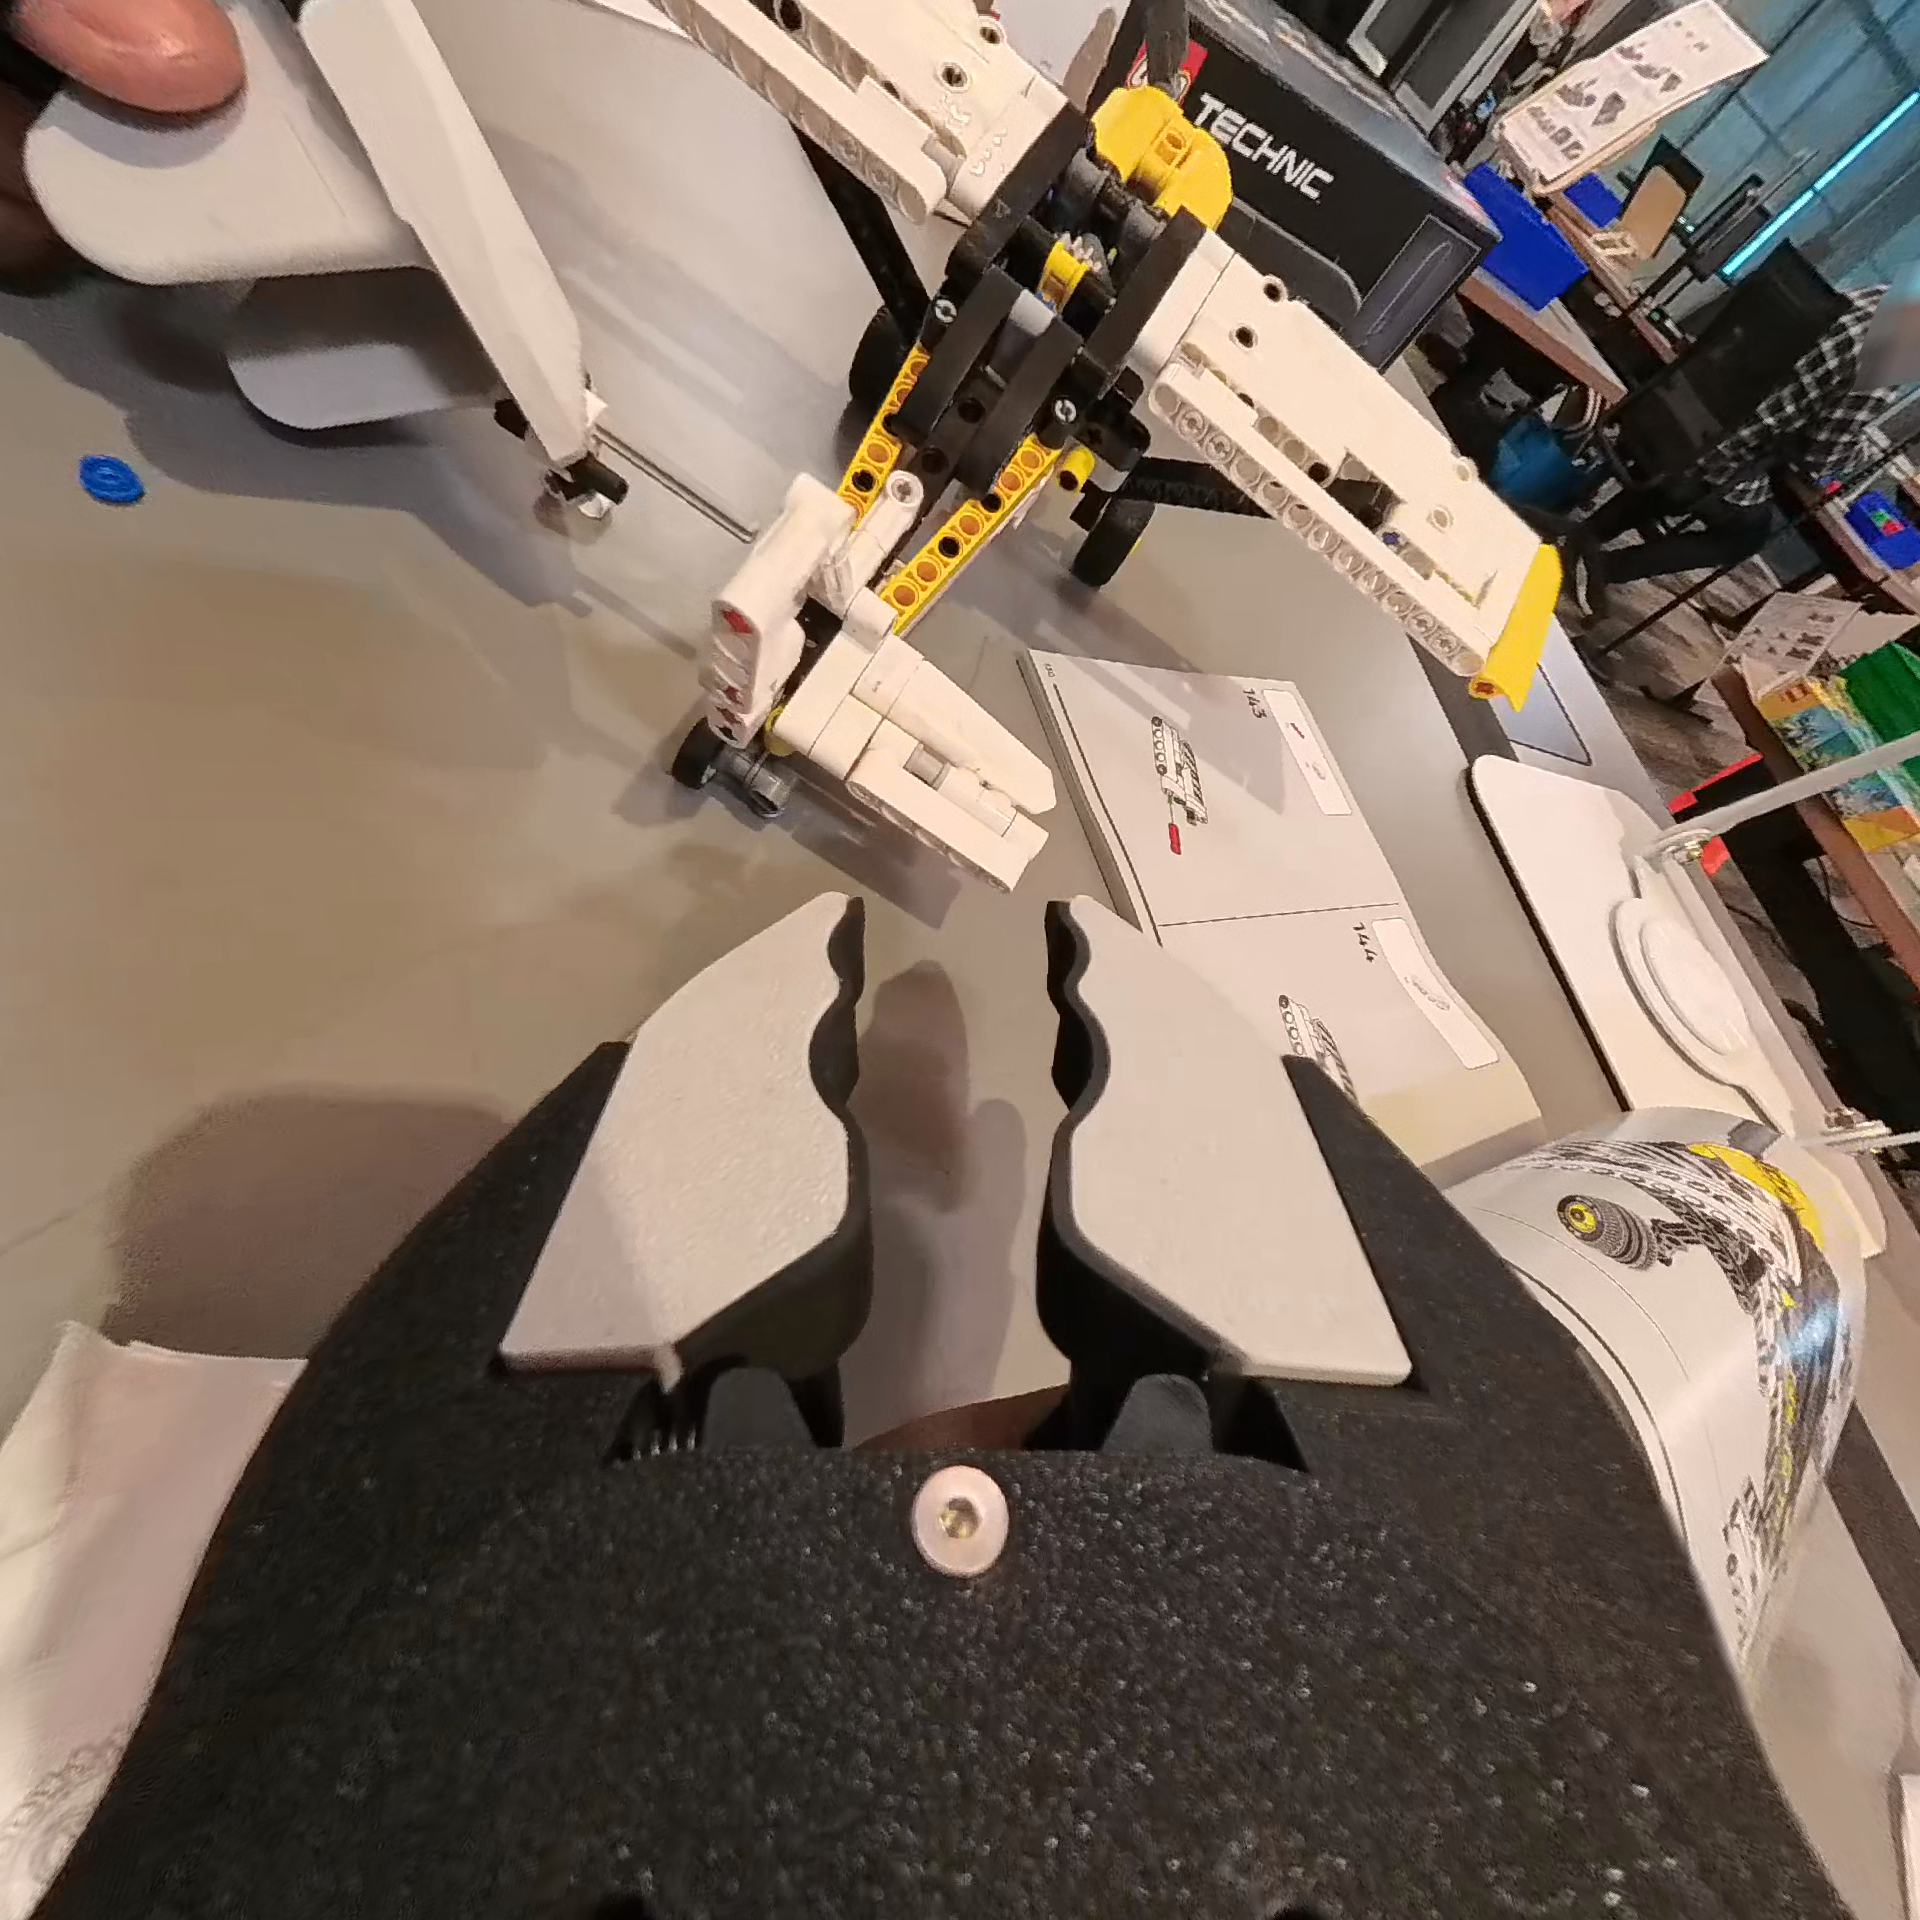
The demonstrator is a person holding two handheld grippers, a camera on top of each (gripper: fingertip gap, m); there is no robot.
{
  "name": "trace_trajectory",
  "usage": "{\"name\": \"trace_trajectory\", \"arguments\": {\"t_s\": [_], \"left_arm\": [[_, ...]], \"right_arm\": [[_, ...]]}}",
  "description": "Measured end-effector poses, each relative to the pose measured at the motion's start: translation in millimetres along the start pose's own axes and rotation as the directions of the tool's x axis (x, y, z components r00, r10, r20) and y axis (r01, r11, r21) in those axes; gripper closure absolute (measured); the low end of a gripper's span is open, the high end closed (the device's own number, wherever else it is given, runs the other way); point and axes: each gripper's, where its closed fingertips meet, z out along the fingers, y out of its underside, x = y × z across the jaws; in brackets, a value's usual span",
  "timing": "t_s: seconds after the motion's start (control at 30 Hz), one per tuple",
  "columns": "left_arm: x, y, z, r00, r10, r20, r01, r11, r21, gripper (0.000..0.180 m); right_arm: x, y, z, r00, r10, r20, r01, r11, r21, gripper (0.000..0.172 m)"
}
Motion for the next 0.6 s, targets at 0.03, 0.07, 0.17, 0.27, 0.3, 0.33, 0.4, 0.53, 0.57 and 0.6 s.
{"name": "trace_trajectory", "arguments": {"t_s": [0.03,0.07,0.17,0.27,0.3,0.33,0.4,0.53,0.57,0.6], "left_arm": [[-0.2,0.1,0.2,1.000,-0.001,0.001,0.001,1.000,-0.001,0.172],[-0.6,0.2,0.6,1.000,-0.001,0.004,0.001,1.000,-0.002,0.172],[-1.0,0.5,1.6,1.000,0.005,0.013,-0.005,1.000,-0.005,0.172],[-1.0,0.7,1.6,1.000,0.009,0.016,-0.009,1.000,-0.003,0.172],[-0.9,0.5,1.4,1.000,0.009,0.016,-0.009,1.000,-0.002,0.172],[-0.8,0.6,1.4,1.000,0.009,0.014,-0.009,1.000,-0.002,0.172],[-0.4,0.9,1.6,1.000,0.012,0.013,-0.012,1.000,-0.004,0.172],[0.2,1.3,1.6,1.000,0.017,0.012,-0.017,1.000,-0.005,0.172],[0.3,1.3,1.7,1.000,0.019,0.012,-0.019,1.000,-0.005,0.172],[0.4,1.4,1.7,1.000,0.021,0.012,-0.021,1.000,-0.005,0.172]], "right_arm": [[-0.1,0.2,0.2,1.000,-0.003,-0.002,0.003,1.000,-0.002,0.138],[-0.2,0.4,0.4,1.000,-0.003,-0.001,0.003,1.000,-0.004,0.138],[0.1,1.1,1.1,1.000,0.004,0.003,-0.004,1.000,-0.010,0.138],[0.3,1.5,1.4,1.000,0.006,0.003,-0.006,1.000,-0.013,0.138],[0.3,1.7,1.6,1.000,0.006,0.003,-0.006,1.000,-0.015,0.138],[0.2,1.7,1.7,1.000,0.006,0.004,-0.006,1.000,-0.015,0.138],[0.1,2.0,1.9,1.000,0.007,0.005,-0.007,1.000,-0.017,0.138],[-0.5,2.5,2.4,1.000,0.006,0.009,-0.006,1.000,-0.022,0.138],[-0.6,2.5,2.6,1.000,0.005,0.009,-0.005,1.000,-0.023,0.138],[-0.7,2.6,2.7,1.000,0.005,0.010,-0.004,1.000,-0.024,0.138]]}}
